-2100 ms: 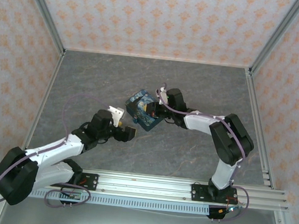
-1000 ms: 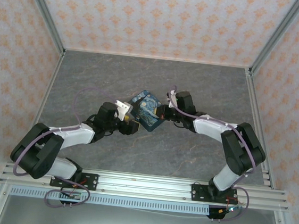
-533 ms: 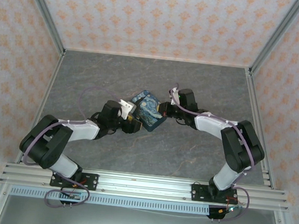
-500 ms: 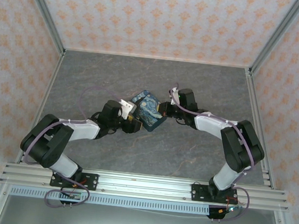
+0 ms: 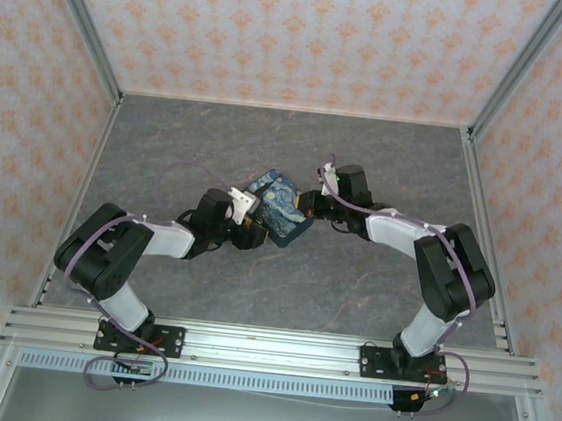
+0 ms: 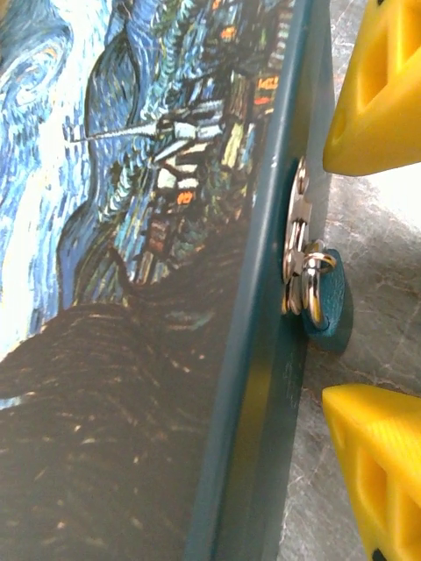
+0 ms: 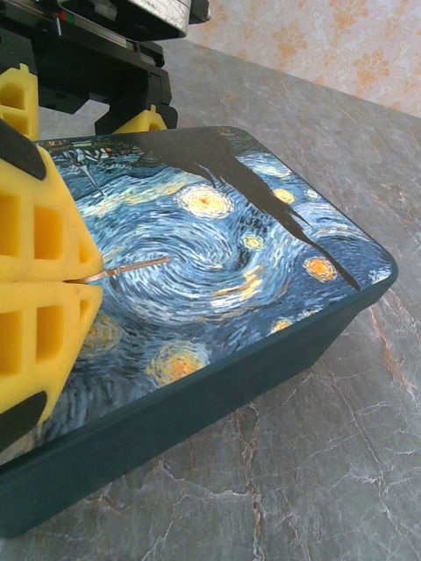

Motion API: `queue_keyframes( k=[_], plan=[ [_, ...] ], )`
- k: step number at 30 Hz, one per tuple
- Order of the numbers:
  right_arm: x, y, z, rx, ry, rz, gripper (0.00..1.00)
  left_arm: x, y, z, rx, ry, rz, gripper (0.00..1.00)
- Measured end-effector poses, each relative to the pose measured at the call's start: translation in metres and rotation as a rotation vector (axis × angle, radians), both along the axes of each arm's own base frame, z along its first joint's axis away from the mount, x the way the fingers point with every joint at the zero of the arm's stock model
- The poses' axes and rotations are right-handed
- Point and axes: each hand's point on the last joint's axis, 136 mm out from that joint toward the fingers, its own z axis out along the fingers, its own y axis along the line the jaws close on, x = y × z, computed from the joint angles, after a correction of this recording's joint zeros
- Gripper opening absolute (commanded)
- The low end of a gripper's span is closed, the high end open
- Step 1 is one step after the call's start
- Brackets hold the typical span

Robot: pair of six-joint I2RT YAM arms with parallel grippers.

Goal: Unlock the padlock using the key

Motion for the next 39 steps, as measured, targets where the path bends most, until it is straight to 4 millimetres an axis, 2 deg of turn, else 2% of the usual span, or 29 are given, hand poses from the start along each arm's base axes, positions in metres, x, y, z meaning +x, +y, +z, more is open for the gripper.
queue_keyframes(
  k=[6, 15, 25, 33, 39],
  plan=[
    [0.013, -0.003, 0.000, -0.001, -0.013, -0.004, 0.00, 0.004, 0.000, -0.007, 0.017, 0.005, 0.001, 0.63],
    [0.016, -0.003, 0.000, 0.001, -0.015, -0.001, 0.00, 0.012, -0.009, -0.006, 0.018, -0.008, -0.026, 0.59],
    [0.019, -0.004, 0.001, 0.004, -0.021, -0.007, 0.00, 0.015, -0.013, -0.011, 0.022, 0.003, -0.033, 0.50],
    [0.019, -0.004, 0.001, 0.006, -0.023, -0.008, 0.00, 0.006, -0.027, -0.011, 0.013, 0.010, -0.075, 0.41],
    [0.020, -0.004, 0.001, 0.009, -0.025, -0.009, 0.00, 0.003, -0.030, -0.011, 0.007, 0.016, -0.078, 0.40]
  ],
)
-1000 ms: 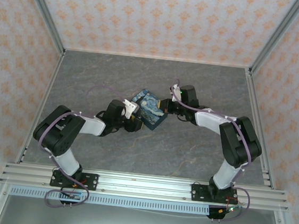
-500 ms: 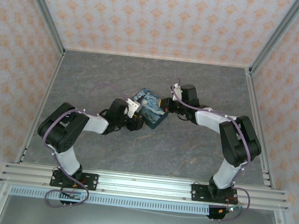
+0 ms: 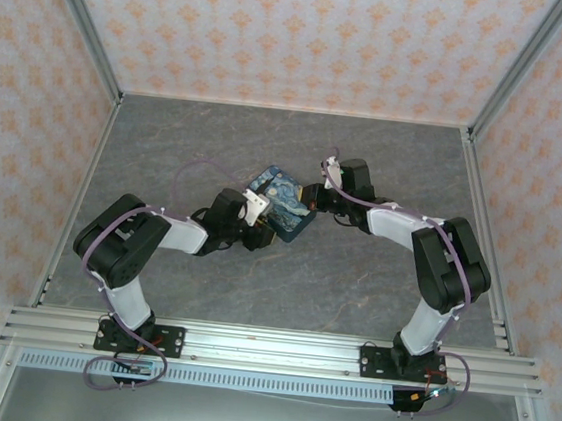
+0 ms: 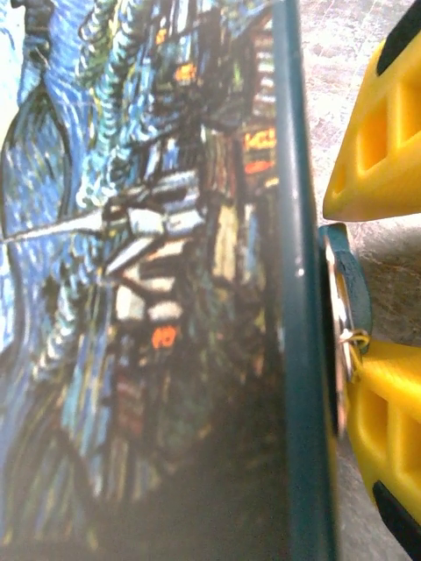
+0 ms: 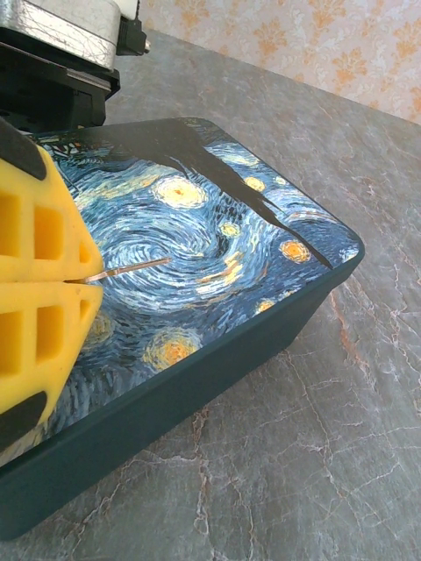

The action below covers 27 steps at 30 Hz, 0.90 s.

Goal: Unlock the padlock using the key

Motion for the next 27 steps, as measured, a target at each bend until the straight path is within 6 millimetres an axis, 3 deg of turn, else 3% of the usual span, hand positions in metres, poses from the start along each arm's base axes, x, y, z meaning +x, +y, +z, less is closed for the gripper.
queue_keyframes(
  k=[27],
  plan=[
    [0.003, -0.001, 0.001, 0.006, -0.018, -0.007, 0.00, 0.017, 0.010, 0.000, -0.013, 0.003, 0.144, 0.41]
  ],
)
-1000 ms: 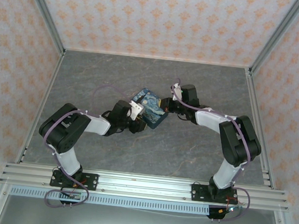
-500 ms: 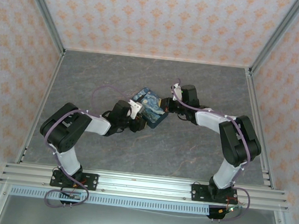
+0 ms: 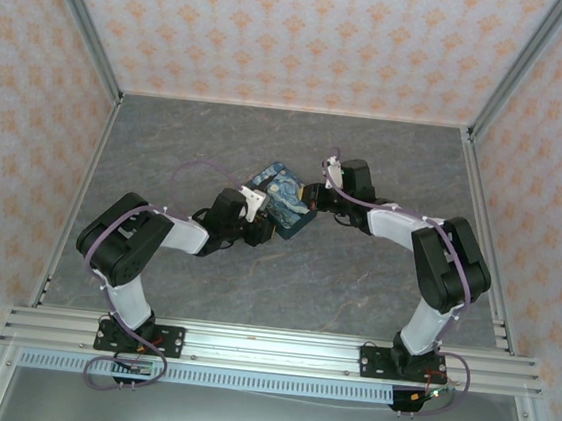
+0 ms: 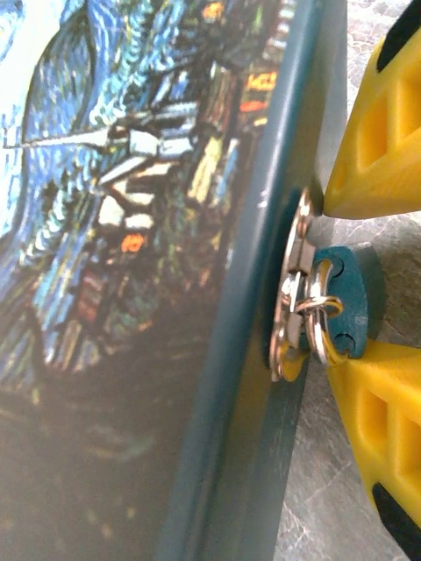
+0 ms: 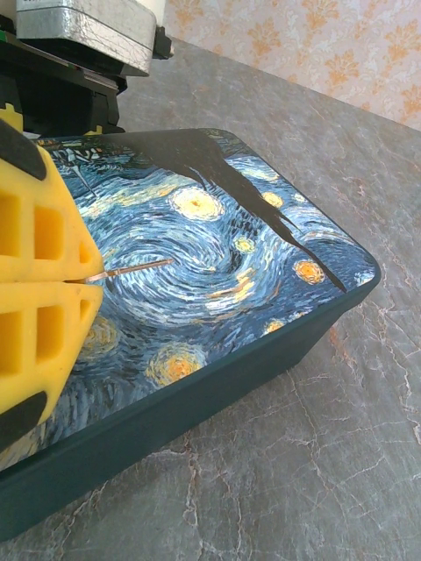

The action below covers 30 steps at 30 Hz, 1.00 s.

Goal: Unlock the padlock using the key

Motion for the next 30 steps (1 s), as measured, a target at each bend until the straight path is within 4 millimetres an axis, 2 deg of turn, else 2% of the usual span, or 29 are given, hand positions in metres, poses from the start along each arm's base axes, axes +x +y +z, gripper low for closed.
queue_keyframes(
  k=[13, 23, 30],
  plan=[
    [0.000, 0.001, 0.000, 0.002, -0.001, 0.002, 0.00, 0.002, 0.001, 0.004, 0.003, -0.014, 0.010, 0.28],
    [-0.001, 0.000, 0.002, 0.002, -0.001, 0.002, 0.00, 0.001, 0.002, 0.007, 0.005, -0.017, 0.004, 0.26],
    [-0.010, -0.009, 0.012, -0.028, 0.016, -0.017, 0.00, 0.002, 0.001, 0.011, -0.005, -0.021, 0.010, 0.26]
  ],
)
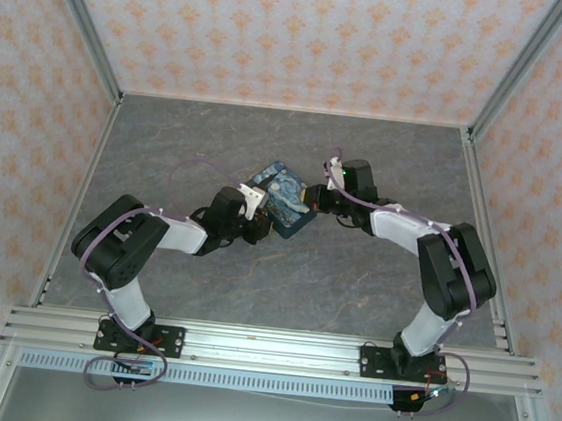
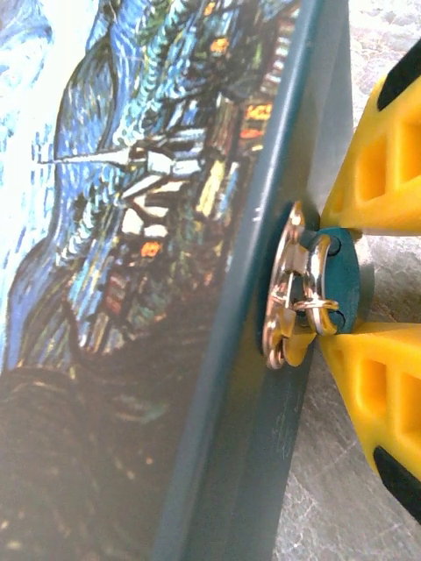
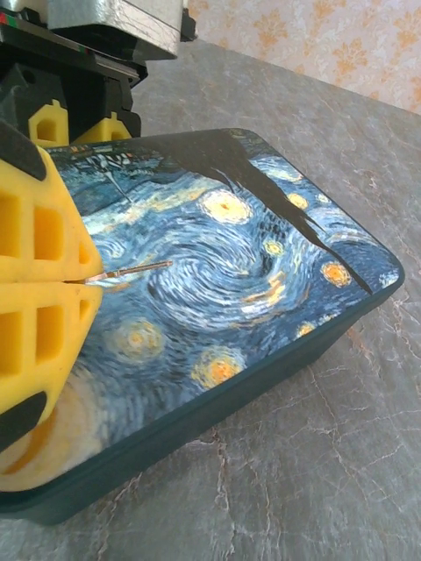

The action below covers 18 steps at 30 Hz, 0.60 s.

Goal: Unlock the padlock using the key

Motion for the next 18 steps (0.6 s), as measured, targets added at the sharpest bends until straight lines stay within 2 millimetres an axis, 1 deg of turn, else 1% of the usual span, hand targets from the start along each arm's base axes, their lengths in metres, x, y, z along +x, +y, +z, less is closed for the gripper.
queue_keyframes(
  k=[3, 6, 8, 11, 13, 15, 18],
  plan=[
    [-0.009, -0.007, 0.014, -0.003, -0.031, -0.009, 0.00, 0.000, 0.000, 0.002, -0.014, 0.008, 0.012, 0.26],
    [-0.023, -0.014, 0.025, 0.008, -0.068, -0.009, 0.00, -0.003, 0.001, 0.003, -0.026, 0.041, 0.031, 0.26],
    [-0.035, -0.018, 0.025, 0.012, -0.085, -0.004, 0.00, -0.004, 0.001, 0.004, -0.032, 0.068, 0.042, 0.27],
    [-0.054, -0.025, 0.013, 0.011, -0.086, 0.007, 0.00, -0.004, -0.002, 0.009, -0.058, 0.103, 0.057, 0.26],
    [-0.068, -0.027, 0.002, 0.003, -0.081, 0.021, 0.00, -0.004, -0.004, 0.015, -0.084, 0.123, 0.064, 0.26],
    [-0.082, -0.024, -0.006, -0.007, -0.078, 0.050, 0.00, -0.005, -0.007, 0.019, -0.108, 0.144, 0.071, 0.26],
    [-0.099, -0.012, -0.014, -0.018, -0.091, 0.107, 0.00, -0.006, -0.009, 0.023, -0.134, 0.184, 0.084, 0.25]
  ],
)
